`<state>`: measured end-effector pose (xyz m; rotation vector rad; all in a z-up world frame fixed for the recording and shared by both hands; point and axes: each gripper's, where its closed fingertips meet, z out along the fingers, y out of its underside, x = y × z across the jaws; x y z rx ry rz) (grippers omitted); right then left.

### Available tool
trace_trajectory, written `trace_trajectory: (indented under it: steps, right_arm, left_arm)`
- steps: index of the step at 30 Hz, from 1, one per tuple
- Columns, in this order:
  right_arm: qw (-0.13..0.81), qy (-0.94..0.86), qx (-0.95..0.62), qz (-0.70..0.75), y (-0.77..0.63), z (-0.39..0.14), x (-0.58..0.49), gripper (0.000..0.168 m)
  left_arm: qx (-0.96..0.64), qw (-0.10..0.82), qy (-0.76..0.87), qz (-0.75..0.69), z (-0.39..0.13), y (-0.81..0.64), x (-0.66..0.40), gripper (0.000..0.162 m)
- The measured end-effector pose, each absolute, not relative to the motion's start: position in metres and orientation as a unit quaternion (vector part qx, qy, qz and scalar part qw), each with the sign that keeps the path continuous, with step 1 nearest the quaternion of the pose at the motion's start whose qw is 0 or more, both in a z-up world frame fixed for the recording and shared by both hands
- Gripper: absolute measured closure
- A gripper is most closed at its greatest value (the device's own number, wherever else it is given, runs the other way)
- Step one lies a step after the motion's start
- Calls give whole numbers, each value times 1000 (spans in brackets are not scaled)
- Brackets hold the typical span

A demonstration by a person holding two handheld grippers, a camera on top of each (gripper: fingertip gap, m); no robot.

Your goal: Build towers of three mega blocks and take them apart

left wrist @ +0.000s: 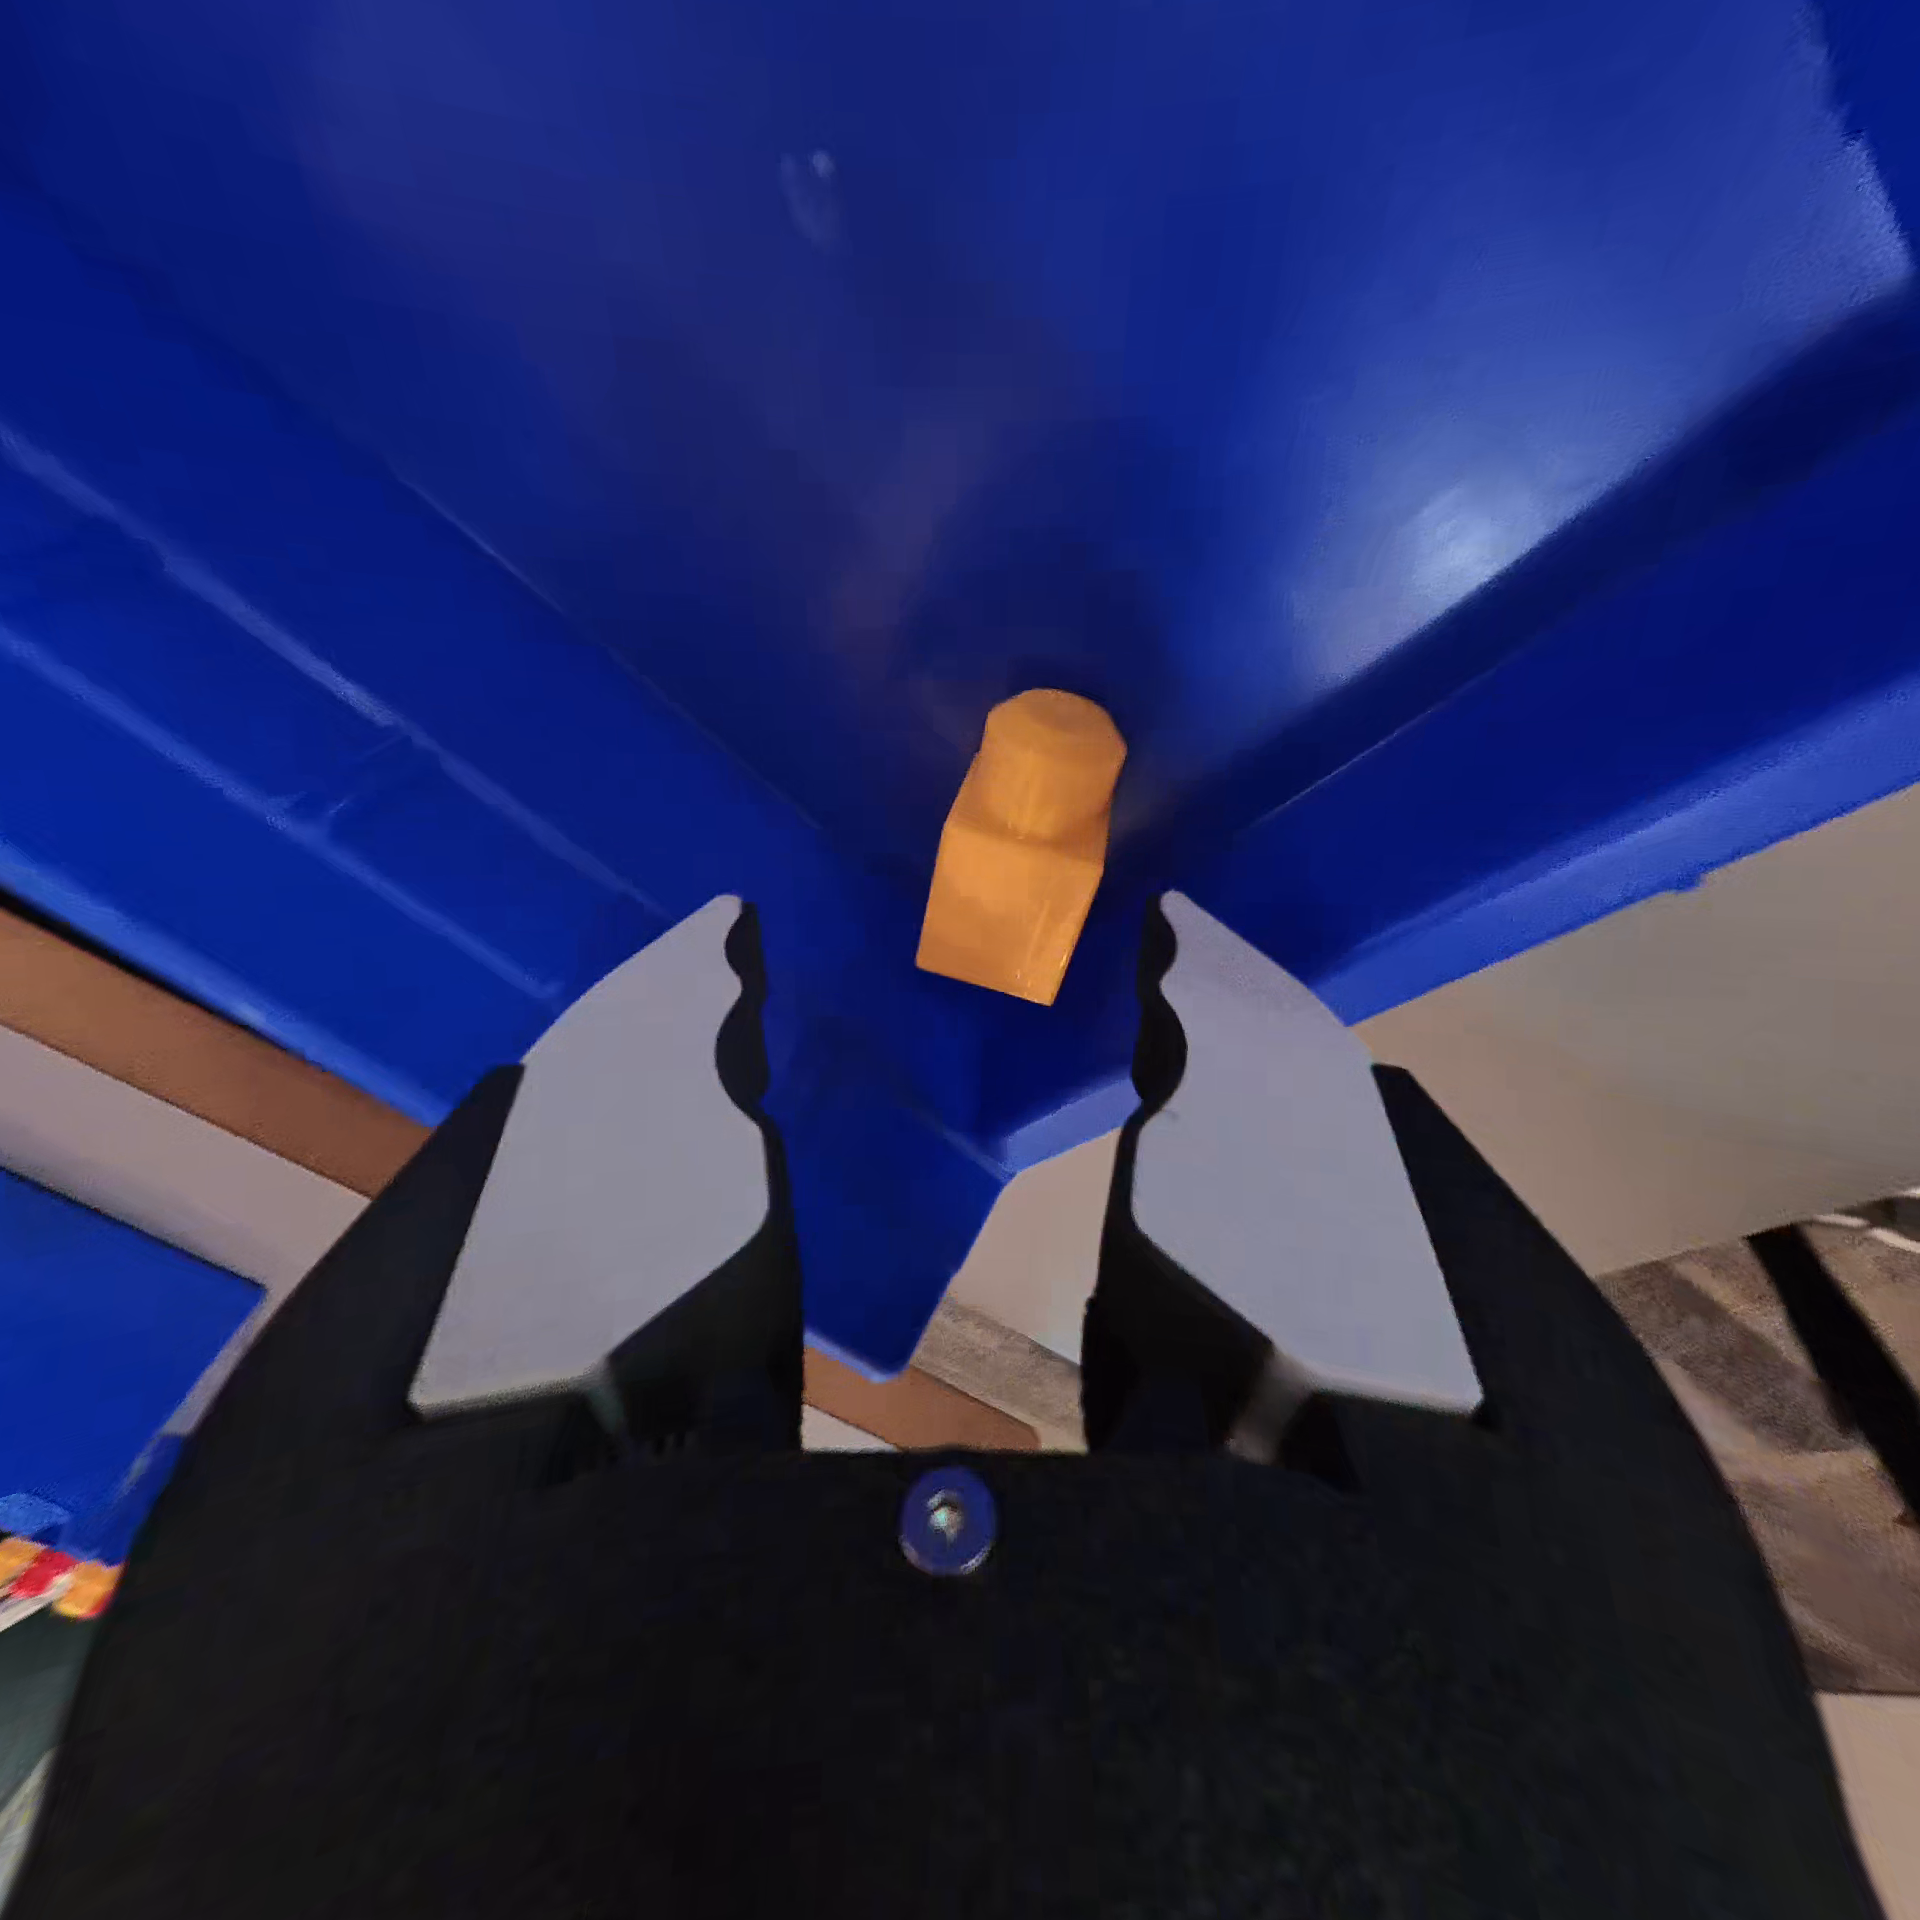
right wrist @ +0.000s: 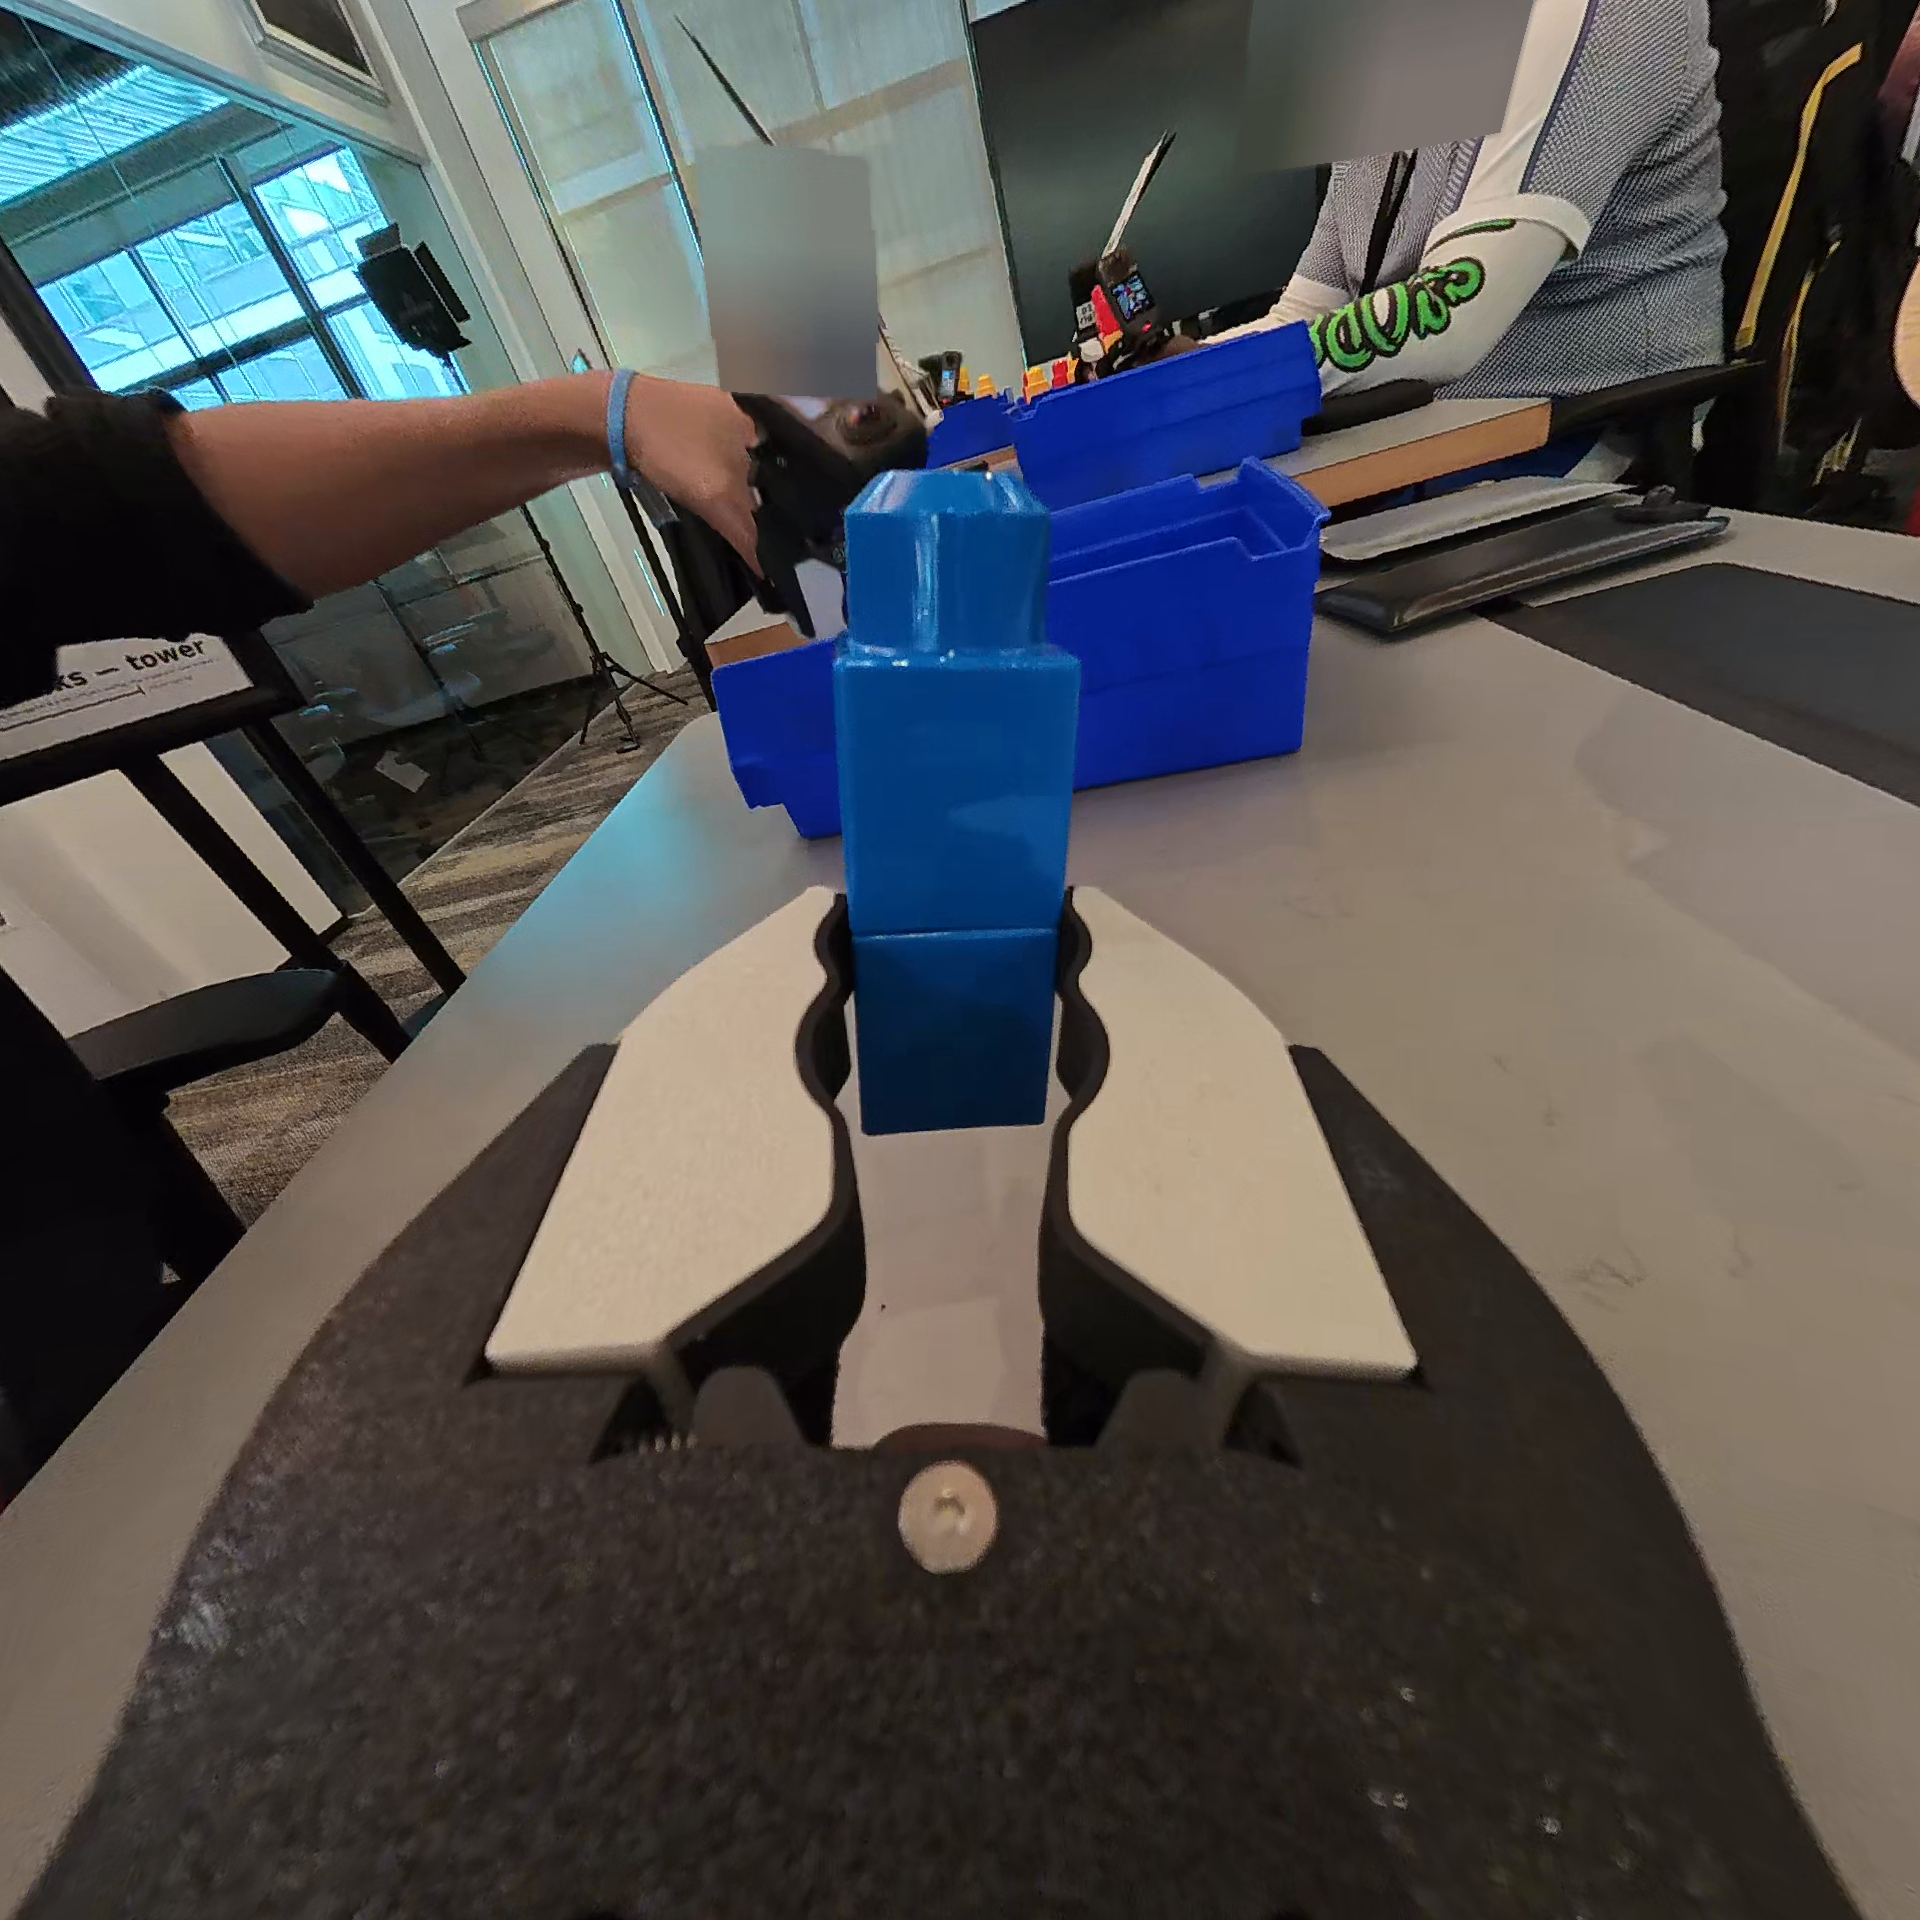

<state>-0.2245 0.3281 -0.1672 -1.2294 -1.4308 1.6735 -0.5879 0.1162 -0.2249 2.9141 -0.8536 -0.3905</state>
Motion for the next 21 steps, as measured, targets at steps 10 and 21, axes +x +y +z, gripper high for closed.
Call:
trace_trajectory:
  steps: [10, 21]
  right_arm:
    - [301, -542, -464, 633, 327, -168, -224, 132]
    - [300, -539, -473, 629, 329, -169, -229, 132]
  left_arm:
    - [949, 98, -283, -103, -265, 114, -593, 125]
    - [949, -227, -204, 80, -148, 199, -515, 126]
